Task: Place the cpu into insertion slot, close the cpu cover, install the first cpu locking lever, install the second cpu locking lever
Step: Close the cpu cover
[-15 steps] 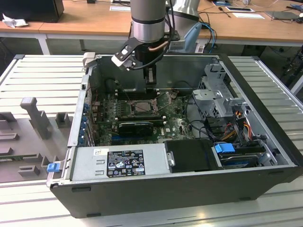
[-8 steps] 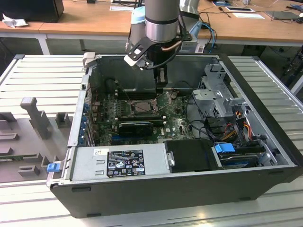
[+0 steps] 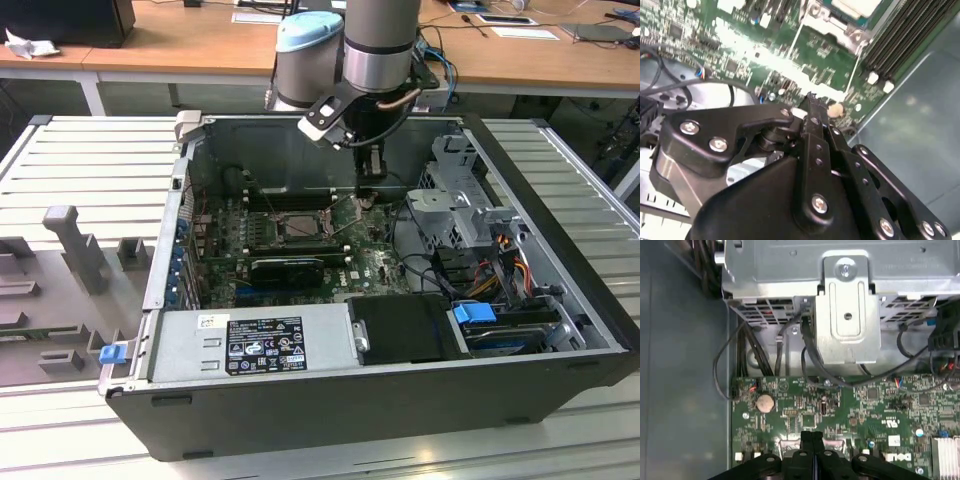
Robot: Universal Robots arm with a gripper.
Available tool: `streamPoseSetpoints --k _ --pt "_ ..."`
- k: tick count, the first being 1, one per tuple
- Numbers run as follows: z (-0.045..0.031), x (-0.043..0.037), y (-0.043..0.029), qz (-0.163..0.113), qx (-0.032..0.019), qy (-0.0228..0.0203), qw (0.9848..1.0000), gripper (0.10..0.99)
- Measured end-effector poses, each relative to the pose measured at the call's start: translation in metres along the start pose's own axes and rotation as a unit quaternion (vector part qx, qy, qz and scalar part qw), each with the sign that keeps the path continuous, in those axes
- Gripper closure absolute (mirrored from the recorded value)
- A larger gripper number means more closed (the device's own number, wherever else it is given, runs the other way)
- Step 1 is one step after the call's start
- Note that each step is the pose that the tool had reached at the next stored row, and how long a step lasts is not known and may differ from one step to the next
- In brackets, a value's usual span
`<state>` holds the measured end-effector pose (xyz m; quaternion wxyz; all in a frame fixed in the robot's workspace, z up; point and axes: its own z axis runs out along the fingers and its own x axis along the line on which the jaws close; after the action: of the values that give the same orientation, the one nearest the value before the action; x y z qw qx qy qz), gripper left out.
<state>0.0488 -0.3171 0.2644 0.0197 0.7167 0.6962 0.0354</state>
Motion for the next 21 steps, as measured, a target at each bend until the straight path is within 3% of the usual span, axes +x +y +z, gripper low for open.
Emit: streamPoseSetpoints --k 1,3,6,9,10,11,12,13,14,15,20,21 --pt "0.0014 0.0002 0.0054 0.000 0.0000 0.0001 1.0000 0.984" --pt "0.0047 0.0002 0.0084 0.000 0.0000 0.0000 1.0000 0.984" --pt "0.0143 0.0000 0.0102 0.000 0.0000 0.0000 1.0000 0.984" --pt "0.0190 -0.0006 0.0110 0.000 0.0015 0.0001 1.0000 0.984" --pt "0.0194 -0.0008 0.0109 0.000 0.0047 0.0001 1.0000 0.984" --pt "0.0194 -0.0008 0.0109 0.000 0.0121 -0.0001 0.9999 0.984" --pt "0.0194 -0.0008 0.0110 0.000 0.0239 -0.0003 0.9997 0.984" --pt "0.0193 -0.0008 0.0110 0.000 0.0412 -0.0005 0.9992 0.984" --pt "0.0187 -0.0012 0.0101 -0.001 0.0413 0.0003 0.9991 0.984" --pt "0.0186 -0.0014 0.0082 -0.002 0.0413 0.0016 0.9991 0.984" --pt "0.0168 -0.0022 -0.0155 -0.002 0.0392 0.0024 0.9992 0.984" --pt "0.0162 -0.0024 -0.0231 -0.002 0.0380 0.0024 0.9993 0.984"
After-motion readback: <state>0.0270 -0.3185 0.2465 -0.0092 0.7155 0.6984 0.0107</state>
